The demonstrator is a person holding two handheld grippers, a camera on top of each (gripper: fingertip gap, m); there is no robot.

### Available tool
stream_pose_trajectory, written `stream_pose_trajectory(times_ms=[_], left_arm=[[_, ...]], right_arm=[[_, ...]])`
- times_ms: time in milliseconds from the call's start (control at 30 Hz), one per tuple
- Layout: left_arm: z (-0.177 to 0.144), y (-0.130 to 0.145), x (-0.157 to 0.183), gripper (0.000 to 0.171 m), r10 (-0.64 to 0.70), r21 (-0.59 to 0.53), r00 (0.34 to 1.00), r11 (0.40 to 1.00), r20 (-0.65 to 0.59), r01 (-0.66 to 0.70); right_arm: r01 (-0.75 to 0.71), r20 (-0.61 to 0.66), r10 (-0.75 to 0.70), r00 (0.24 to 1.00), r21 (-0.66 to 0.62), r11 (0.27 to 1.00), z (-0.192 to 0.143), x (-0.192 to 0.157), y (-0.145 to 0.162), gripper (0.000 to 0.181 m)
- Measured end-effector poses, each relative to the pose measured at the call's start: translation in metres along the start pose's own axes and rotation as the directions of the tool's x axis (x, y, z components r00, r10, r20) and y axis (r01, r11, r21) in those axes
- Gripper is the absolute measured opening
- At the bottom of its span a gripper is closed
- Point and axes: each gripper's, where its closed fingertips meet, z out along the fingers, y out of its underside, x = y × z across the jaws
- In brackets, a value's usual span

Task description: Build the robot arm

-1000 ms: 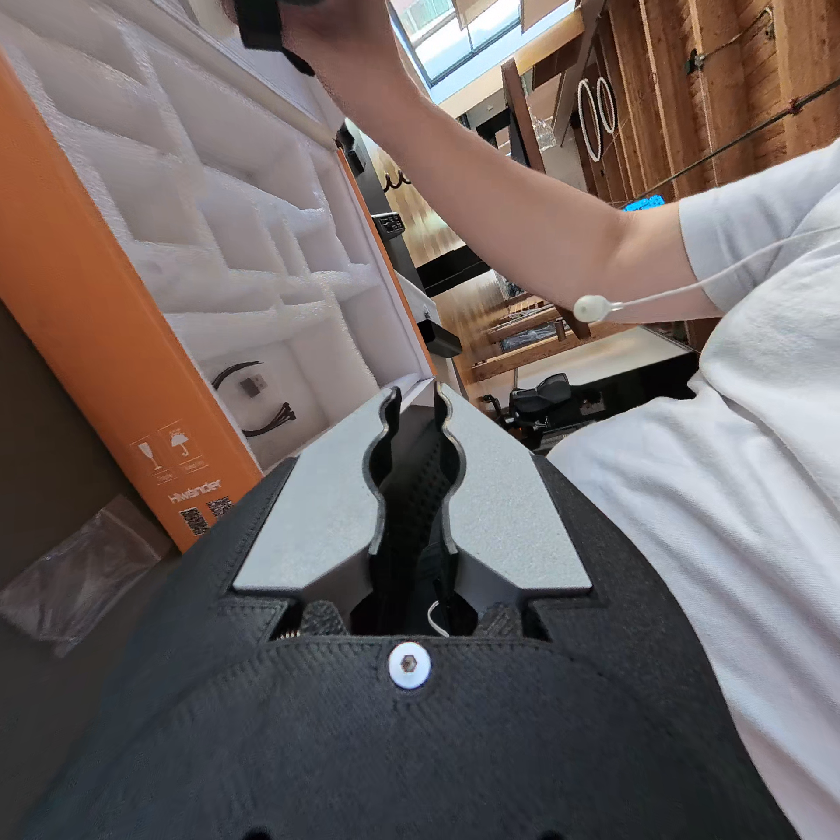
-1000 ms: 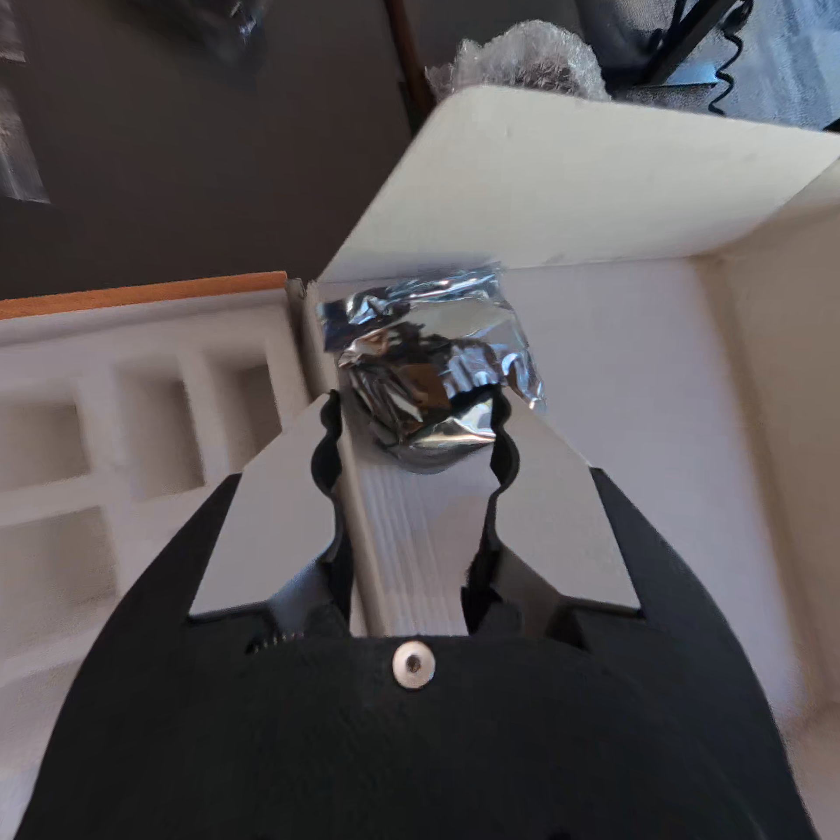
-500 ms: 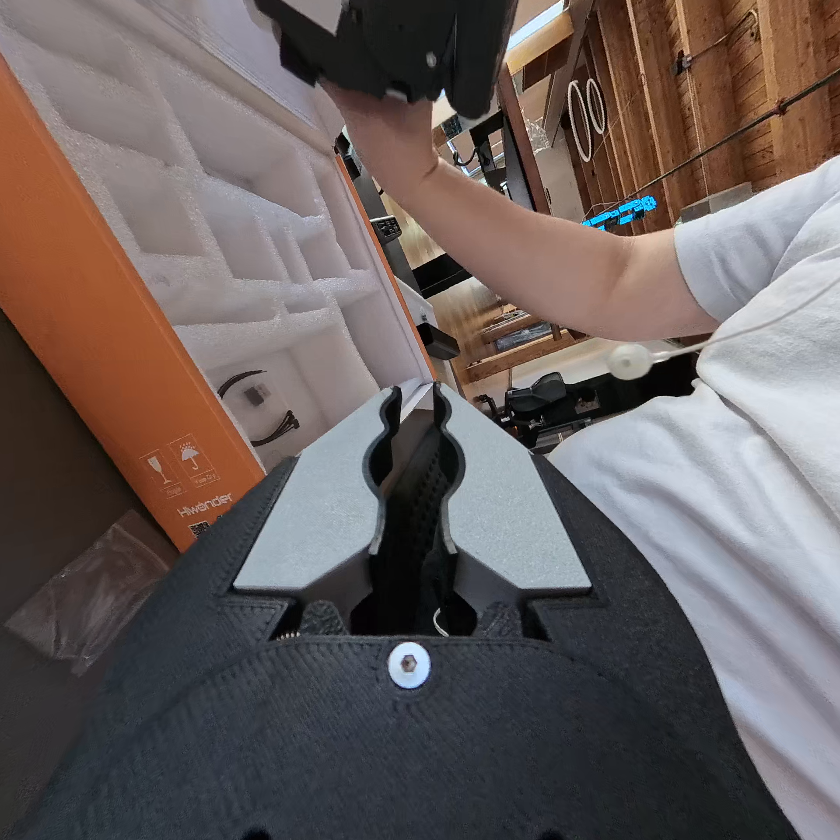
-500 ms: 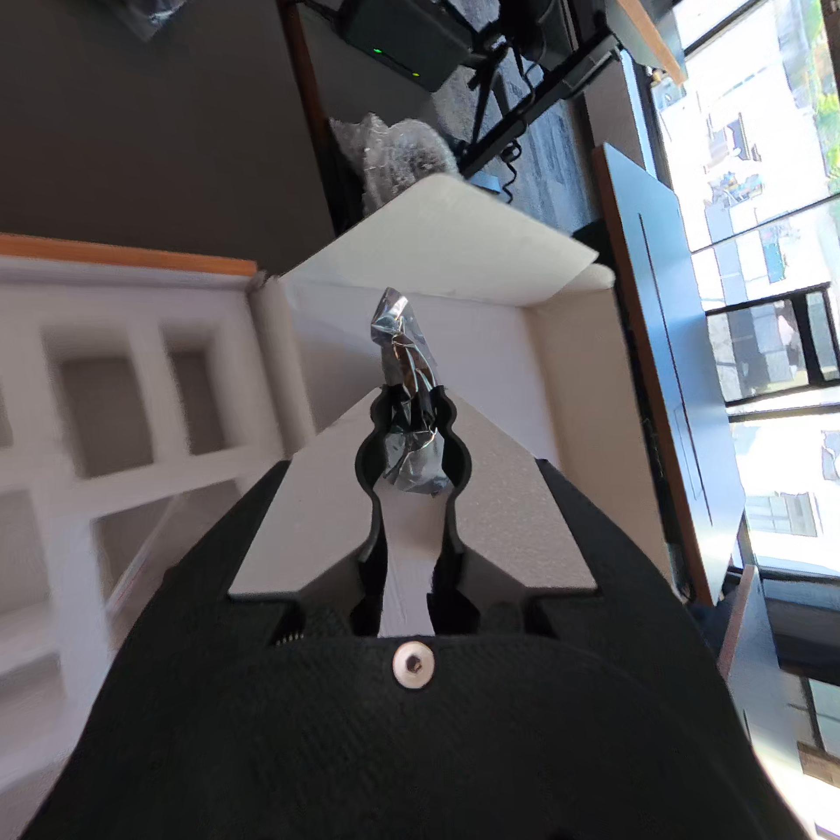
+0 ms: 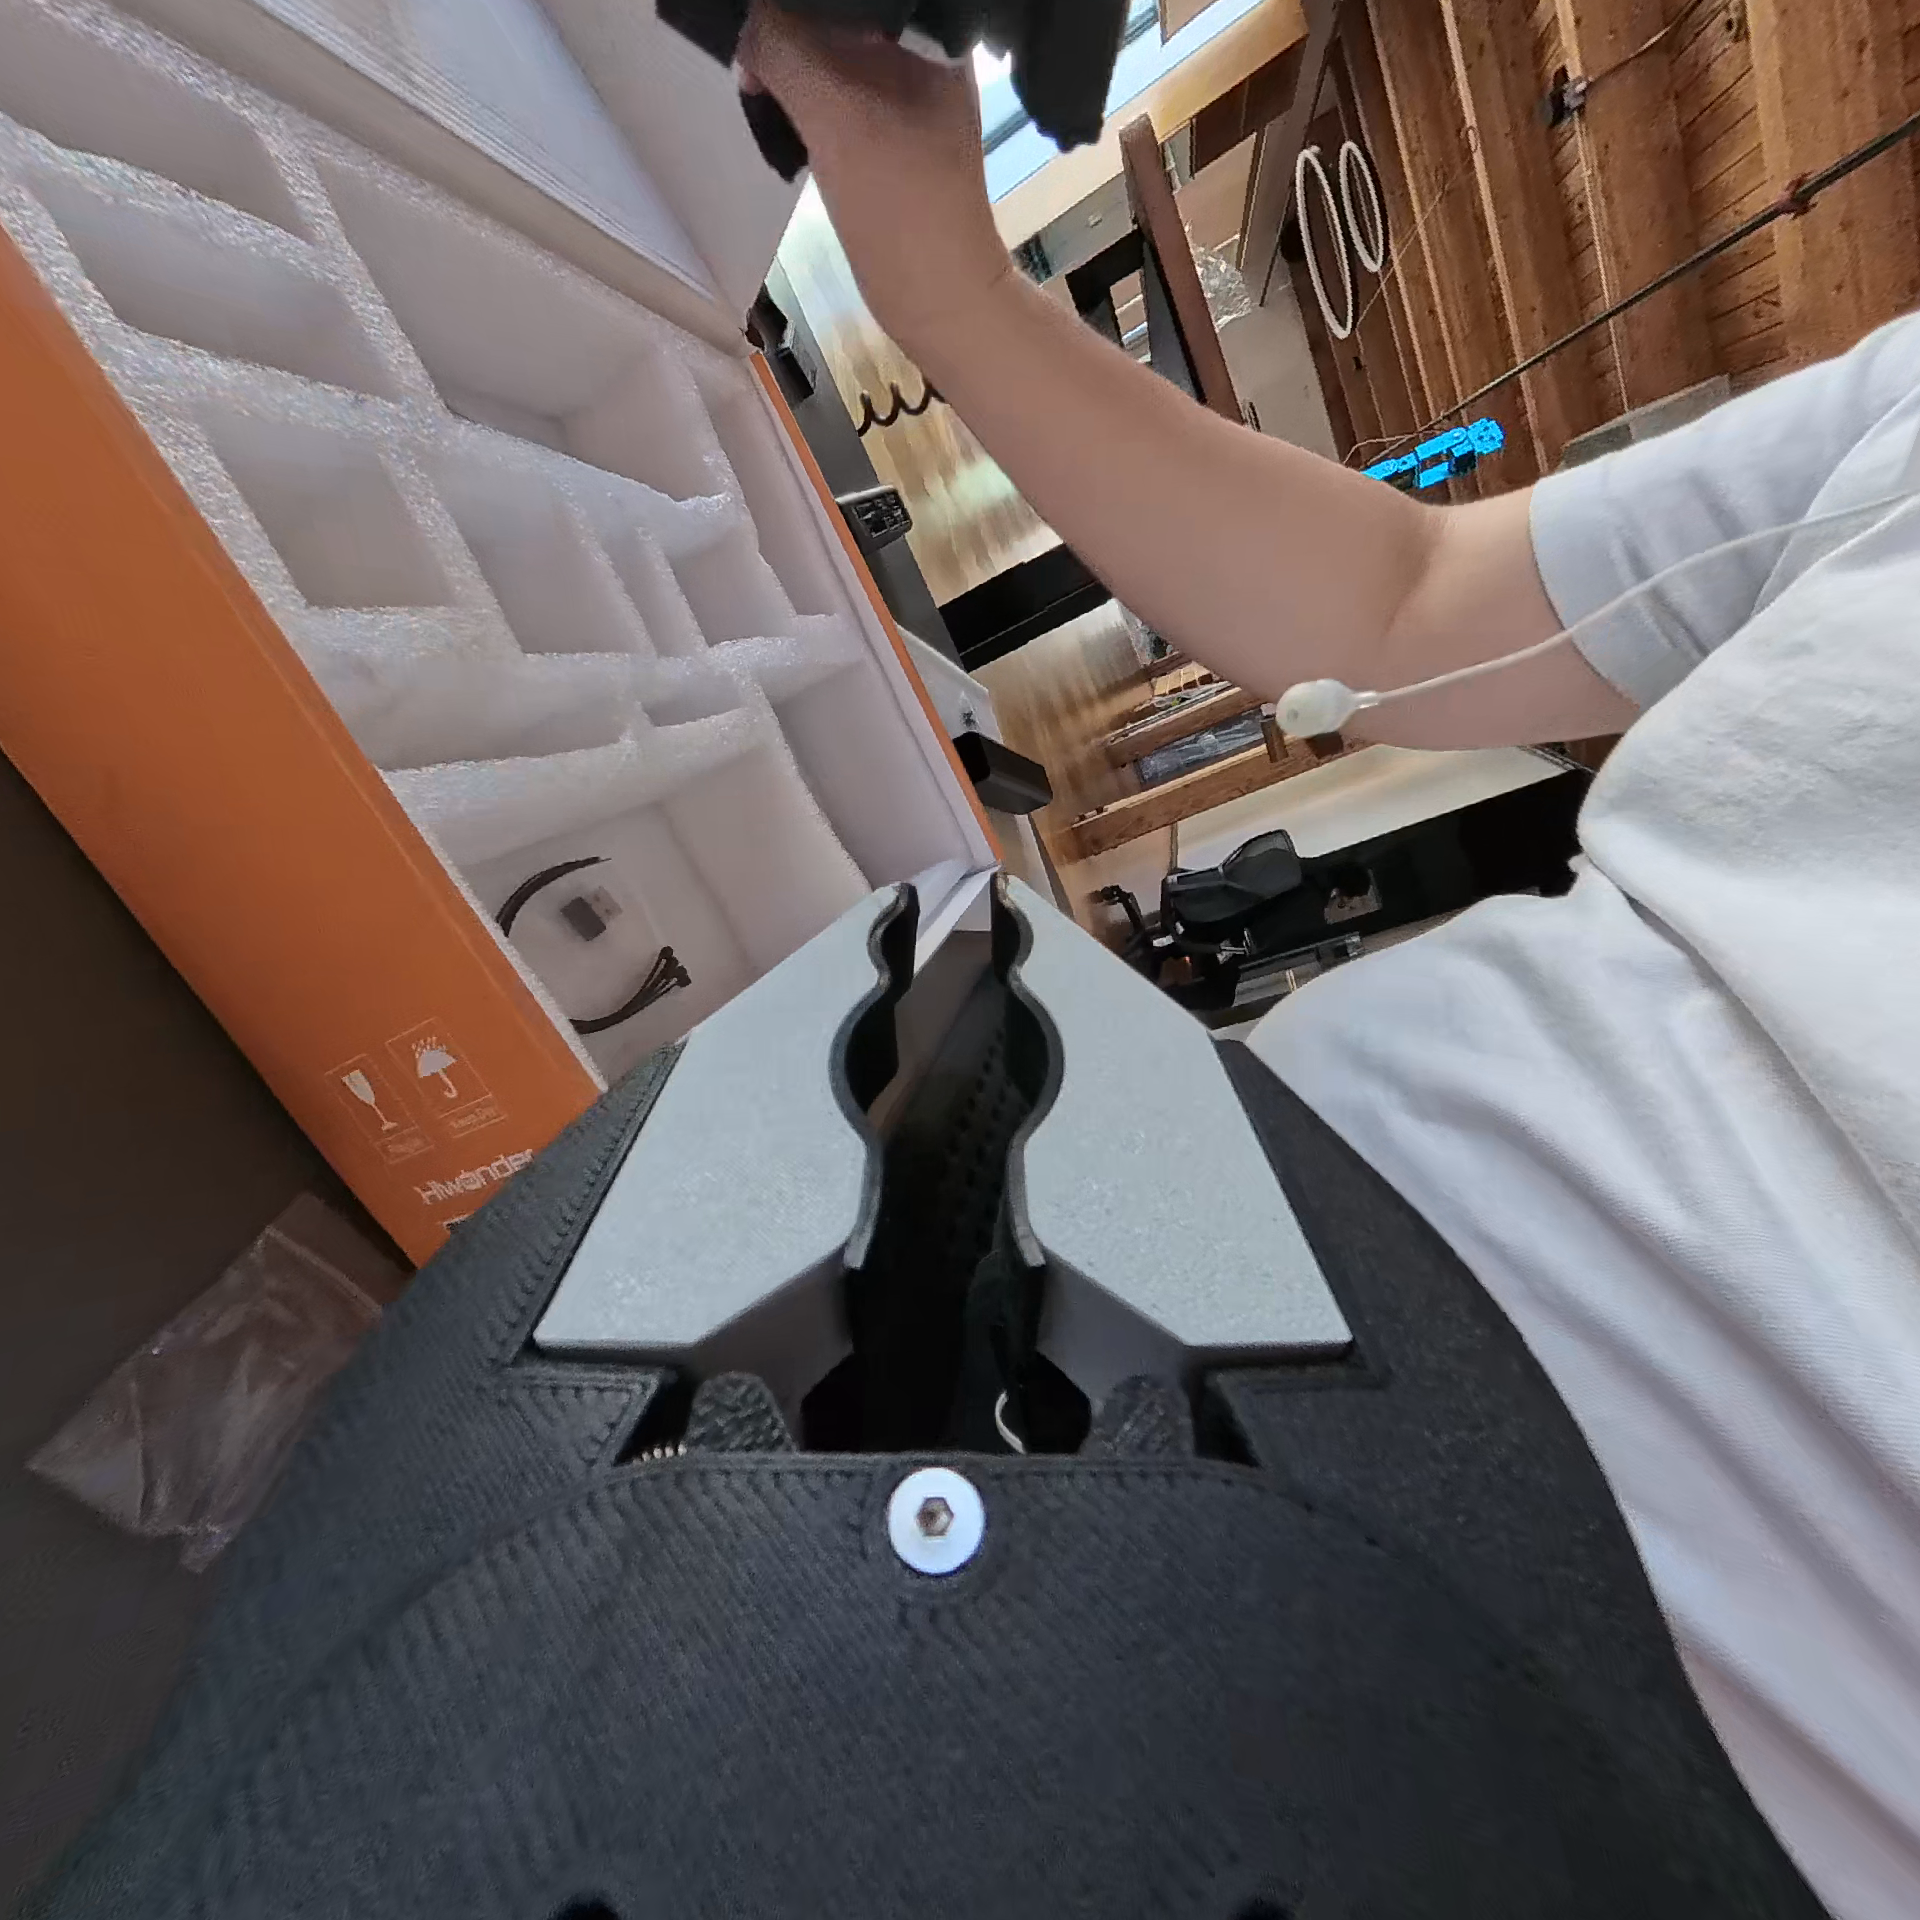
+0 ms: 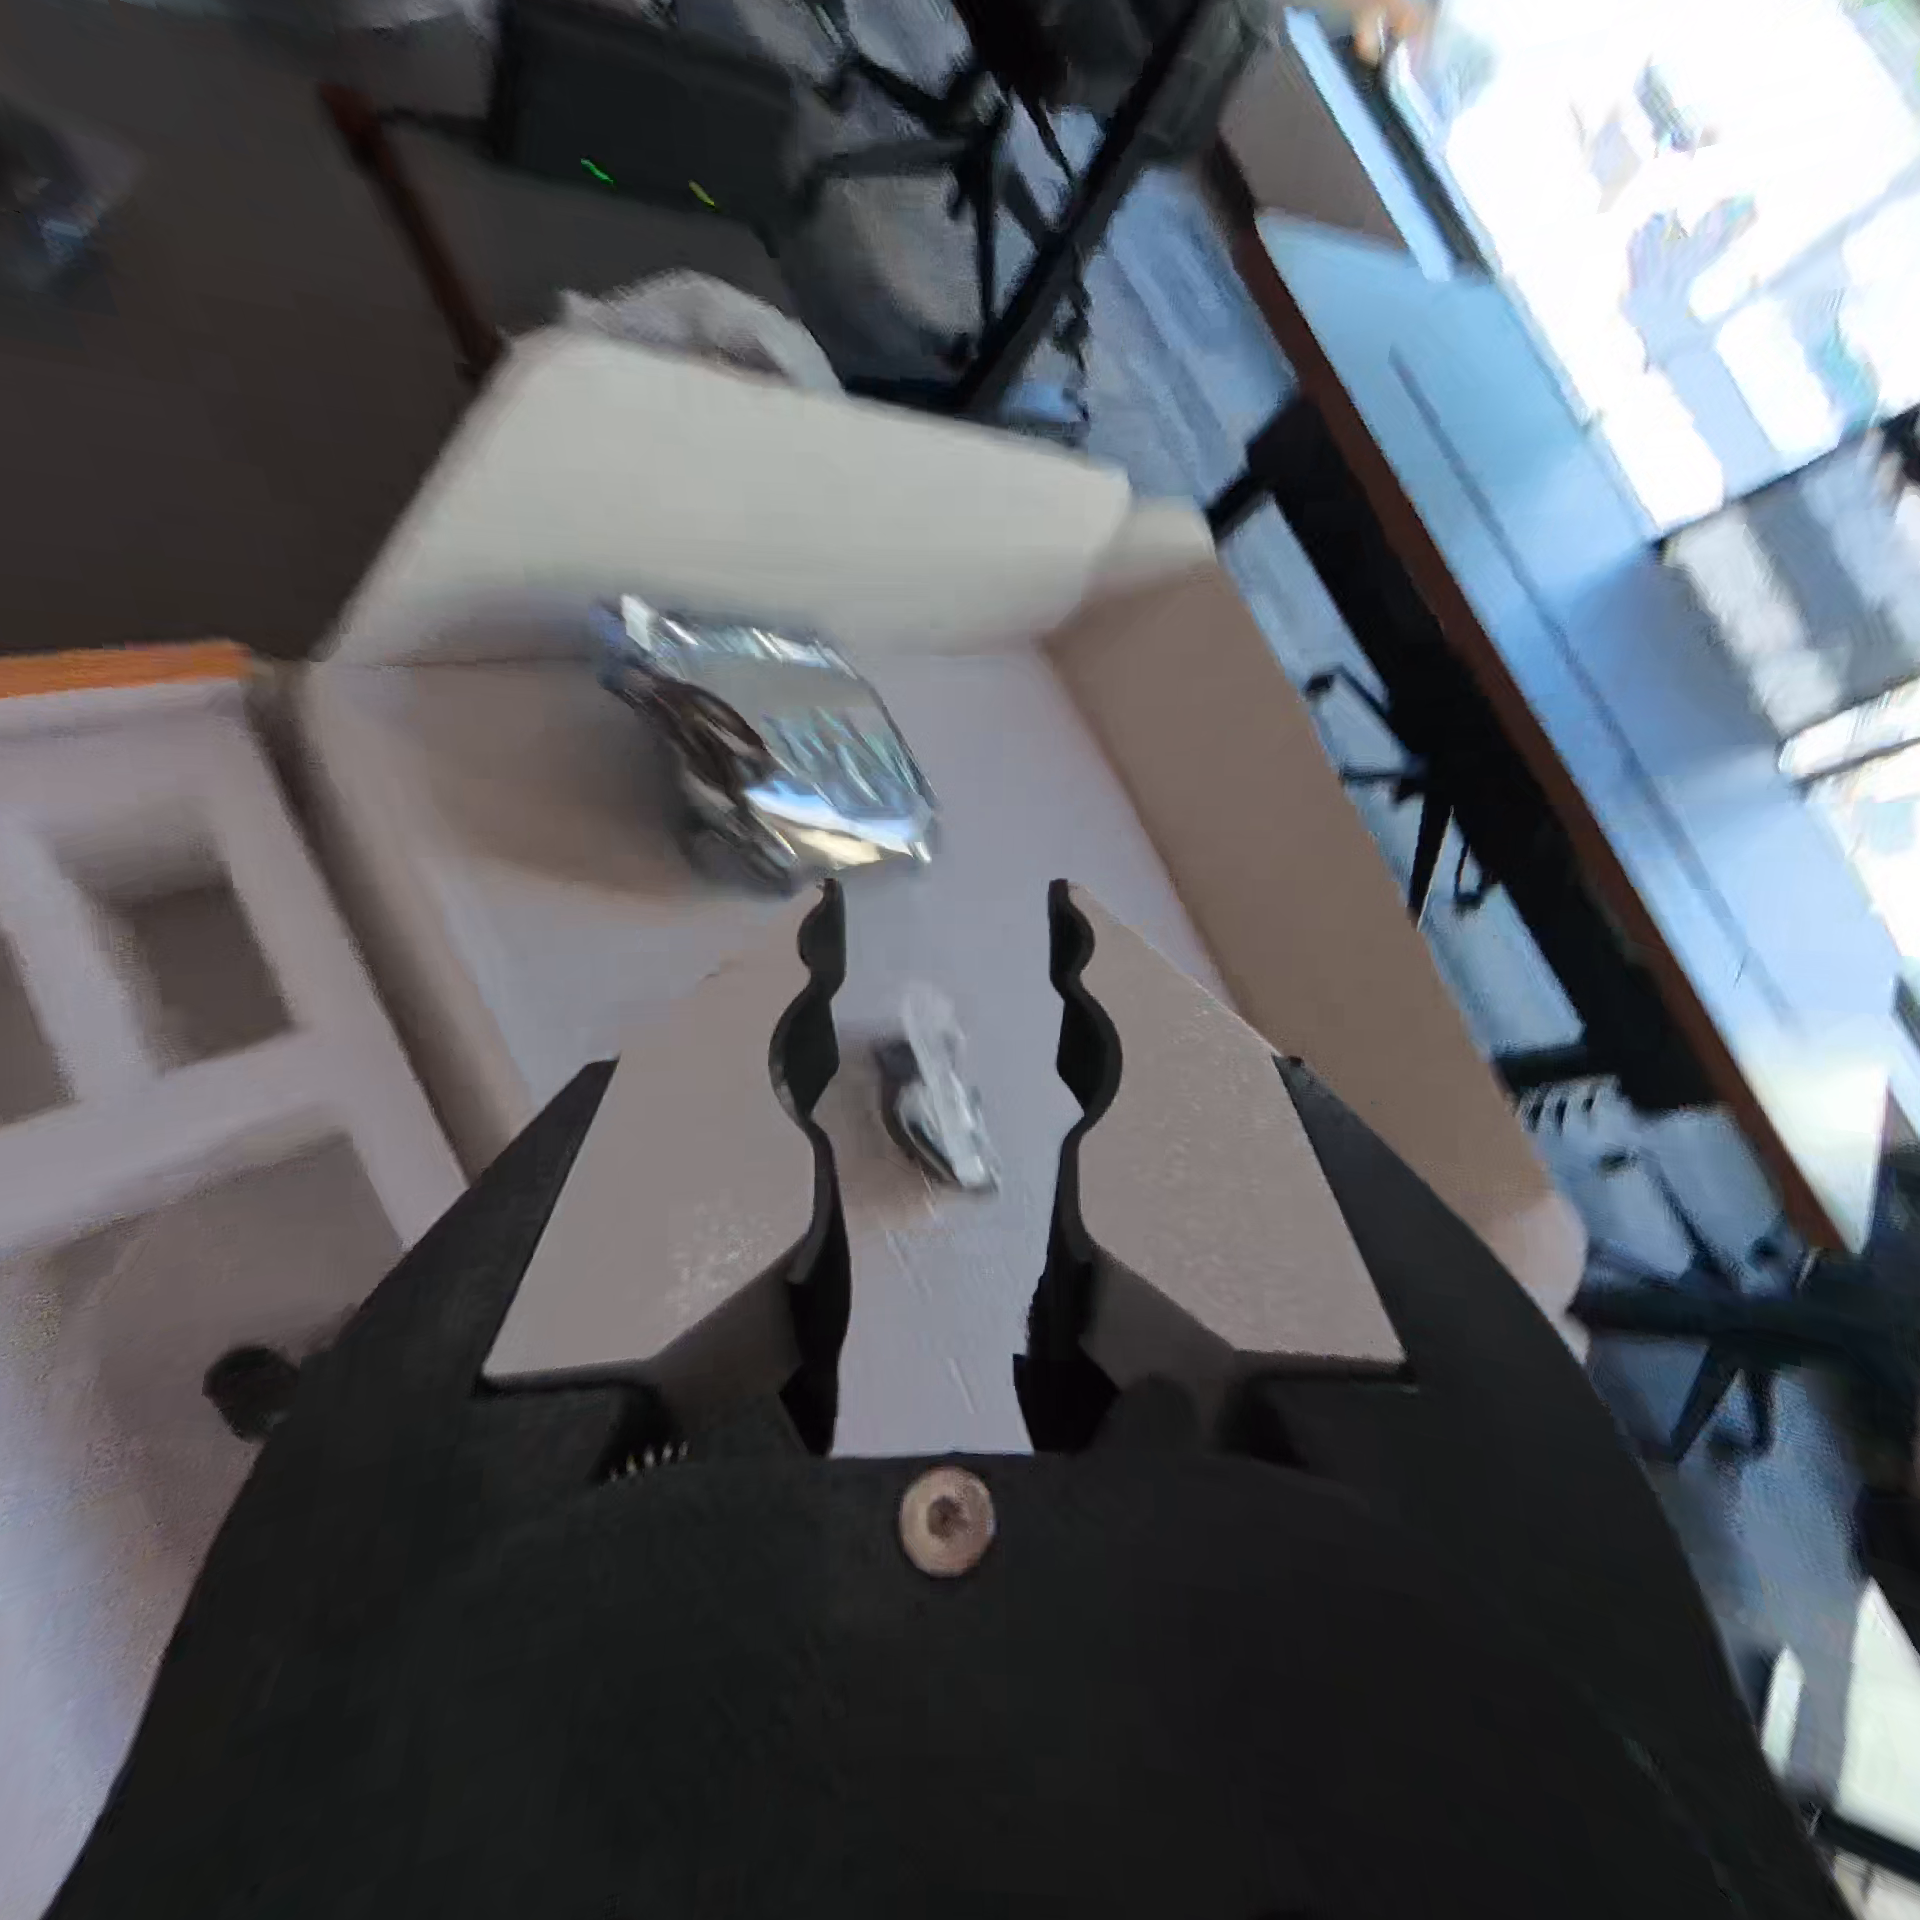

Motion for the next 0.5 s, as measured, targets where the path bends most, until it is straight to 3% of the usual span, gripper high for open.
stream_pose_trajectory(times_ms=[67, 133, 233, 300, 333, 400, 500], left_arm=[[0.002, -0.003, 0.001, 0.012, 0.006, -0.001, 1.000, 1.000, -0.011, -0.006], [0.003, -0.007, 0.002, 0.012, 0.020, 0.000, 1.000, 1.000, -0.014, -0.020], [0.003, -0.012, 0.005, 0.012, 0.034, 0.010, 0.999, 0.999, -0.014, -0.034], [0.001, -0.013, 0.005, 0.012, 0.038, 0.011, 0.999, 0.999, -0.010, -0.037], [0.000, -0.013, 0.004, 0.012, 0.038, 0.012, 0.999, 0.999, -0.008, -0.038], [-0.002, -0.013, 0.003, 0.012, 0.036, 0.020, 0.999, 0.999, -0.006, -0.036], [-0.002, -0.013, 0.003, 0.012, 0.021, 0.038, 1.000, 0.999, -0.018, -0.020]], right_arm=[[-0.096, 0.050, 0.104, 0.993, -0.140, 0.985, 0.010, 0.009, 0.039, 0.047], [-0.172, 0.138, 0.214, 0.967, -0.264, 0.949, 0.018, 0.002, 0.069, 0.044], [-0.322, 0.180, 0.371, 0.911, -0.252, 0.912, 0.020, 0.003, 0.073, 0.009], [-0.473, 0.198, 0.519, 0.832, -0.238, 0.849, 0.017, 0.010, 0.068, 0.007], [-0.580, 0.229, 0.621, 0.749, -0.226, 0.783, 0.013, 0.013, 0.061, 0.007], [-0.807, 0.378, 0.796, 0.474, -0.176, 0.564, -0.001, 0.024, 0.029, 0.007], [-0.973, 0.670, 0.742, 0.001, -0.171, 0.156, -0.037, 0.056, -0.023, 0.007]])
